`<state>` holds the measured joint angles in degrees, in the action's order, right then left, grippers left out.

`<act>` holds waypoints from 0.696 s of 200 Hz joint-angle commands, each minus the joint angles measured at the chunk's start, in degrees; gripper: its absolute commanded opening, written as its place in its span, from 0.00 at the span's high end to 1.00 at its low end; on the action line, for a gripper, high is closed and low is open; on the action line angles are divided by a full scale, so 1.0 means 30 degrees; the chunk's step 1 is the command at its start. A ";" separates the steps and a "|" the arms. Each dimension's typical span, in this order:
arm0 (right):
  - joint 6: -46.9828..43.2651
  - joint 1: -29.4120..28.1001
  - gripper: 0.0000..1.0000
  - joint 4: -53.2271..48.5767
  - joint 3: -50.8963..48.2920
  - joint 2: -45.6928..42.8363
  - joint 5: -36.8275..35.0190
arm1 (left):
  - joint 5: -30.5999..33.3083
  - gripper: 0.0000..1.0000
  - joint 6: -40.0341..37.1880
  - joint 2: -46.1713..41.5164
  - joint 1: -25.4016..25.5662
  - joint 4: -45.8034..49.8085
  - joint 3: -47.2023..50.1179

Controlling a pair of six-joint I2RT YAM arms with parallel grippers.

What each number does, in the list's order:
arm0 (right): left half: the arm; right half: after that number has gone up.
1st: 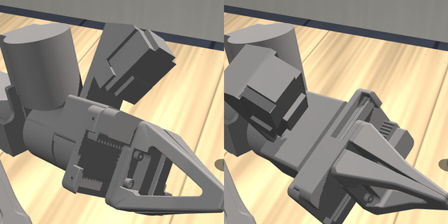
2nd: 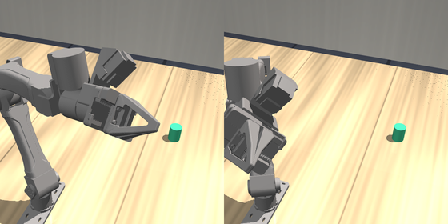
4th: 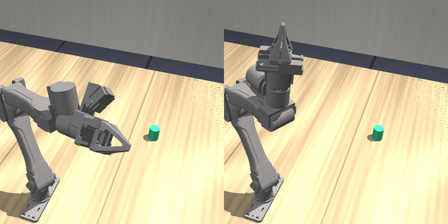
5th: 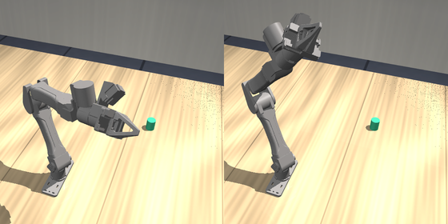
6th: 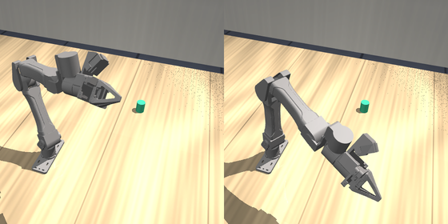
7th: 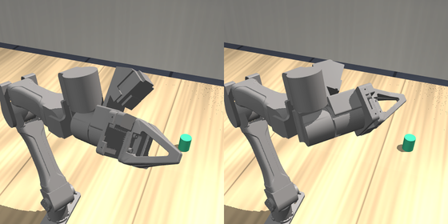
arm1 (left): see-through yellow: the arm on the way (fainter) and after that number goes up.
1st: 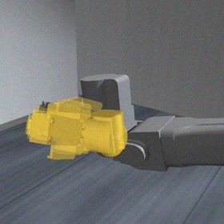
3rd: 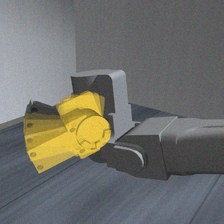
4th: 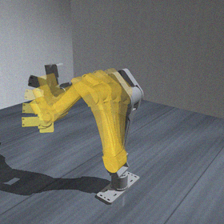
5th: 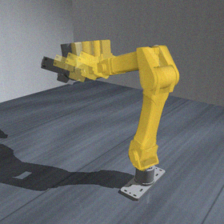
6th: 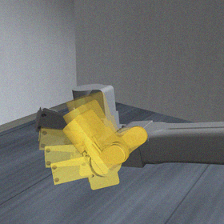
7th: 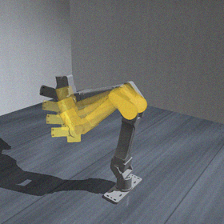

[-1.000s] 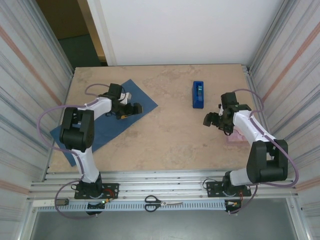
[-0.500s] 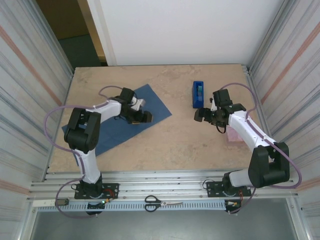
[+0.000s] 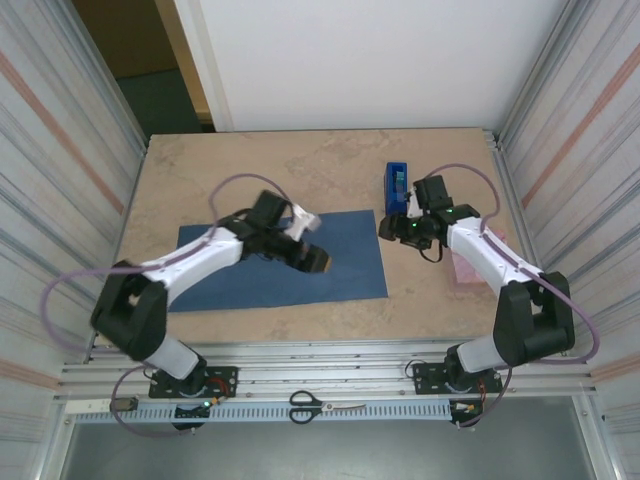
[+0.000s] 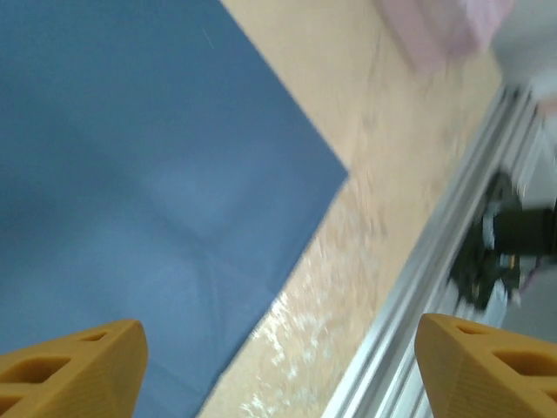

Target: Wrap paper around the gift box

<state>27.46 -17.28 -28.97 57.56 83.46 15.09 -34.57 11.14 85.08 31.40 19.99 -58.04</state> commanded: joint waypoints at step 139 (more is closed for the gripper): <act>0.2680 -0.5143 0.58 0.1700 -0.1336 0.5526 0.0455 | 0.2010 0.19 0.5169 0.0624 -0.3508 -0.2166 0.5314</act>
<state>33.34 -33.08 -20.05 59.18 103.18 18.90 -29.54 24.82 85.43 17.61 14.94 -43.03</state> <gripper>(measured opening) 0.425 0.809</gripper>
